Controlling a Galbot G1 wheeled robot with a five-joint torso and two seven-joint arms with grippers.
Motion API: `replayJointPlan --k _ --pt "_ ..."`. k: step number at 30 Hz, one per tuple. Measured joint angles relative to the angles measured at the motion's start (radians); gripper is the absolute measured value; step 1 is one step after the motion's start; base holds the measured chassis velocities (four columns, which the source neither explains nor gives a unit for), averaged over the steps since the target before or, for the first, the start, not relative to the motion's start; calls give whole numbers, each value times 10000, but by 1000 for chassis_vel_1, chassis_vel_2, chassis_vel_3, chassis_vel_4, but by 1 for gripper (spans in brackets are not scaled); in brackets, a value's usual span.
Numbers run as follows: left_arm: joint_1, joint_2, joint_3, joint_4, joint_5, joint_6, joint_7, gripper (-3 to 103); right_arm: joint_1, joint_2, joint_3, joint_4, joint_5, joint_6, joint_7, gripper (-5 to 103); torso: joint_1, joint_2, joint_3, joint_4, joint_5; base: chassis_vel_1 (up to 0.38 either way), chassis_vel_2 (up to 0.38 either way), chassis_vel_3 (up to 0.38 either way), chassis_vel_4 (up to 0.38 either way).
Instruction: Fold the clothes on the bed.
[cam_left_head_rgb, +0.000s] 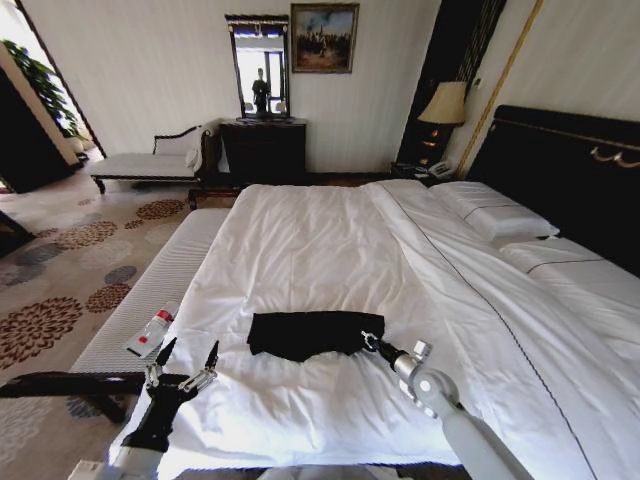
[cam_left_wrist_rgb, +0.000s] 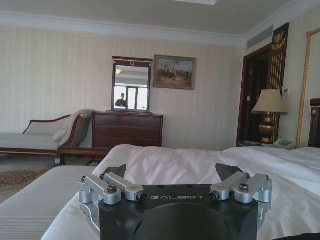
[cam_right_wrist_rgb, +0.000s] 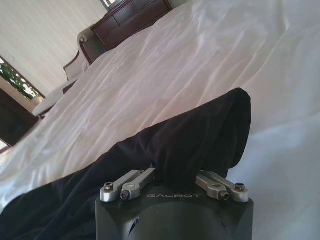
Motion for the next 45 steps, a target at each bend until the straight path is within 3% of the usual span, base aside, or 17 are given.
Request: replayJointPlan --k 7,12,19,24,29,36,45 --pt "-1 0 0 1 0 -1 -1 100 -40 -1144 504 -772 -1971 490 -653 7 0 0 0 0 2 0 0 0 0" --pt "-1 1 0 0 0 0 0 100 -382 -1530 814 -474 -2107 501 -664 7 1 0 0 -2 0 0 0 0 0" --pt "-1 1 0 1 1 -1 1 100 -269 -1418 575 479 -2050 170 -255 7 0 0 0 0 0 0 0 0 0" --pt "-1 0 0 0 1 -1 3 100 396 -1112 -248 1355 -1948 -307 256 7 0 1 0 2 -2 0 0 0 0" --pt "-1 0 0 0 1 -1 6 100 1435 -846 -1576 1472 -2487 -625 397 7 0 0 0 4 -4 0 0 0 0" --pt "-1 1 0 0 1 -1 6 100 2722 -624 -3536 497 -3643 -542 292 7 0 0 0 2 -2 0 0 0 0" --pt "-1 1 0 1 1 -2 6 100 3724 -475 -5377 -390 -3924 -355 496 7 0 0 0 1 -2 0 0 0 0"
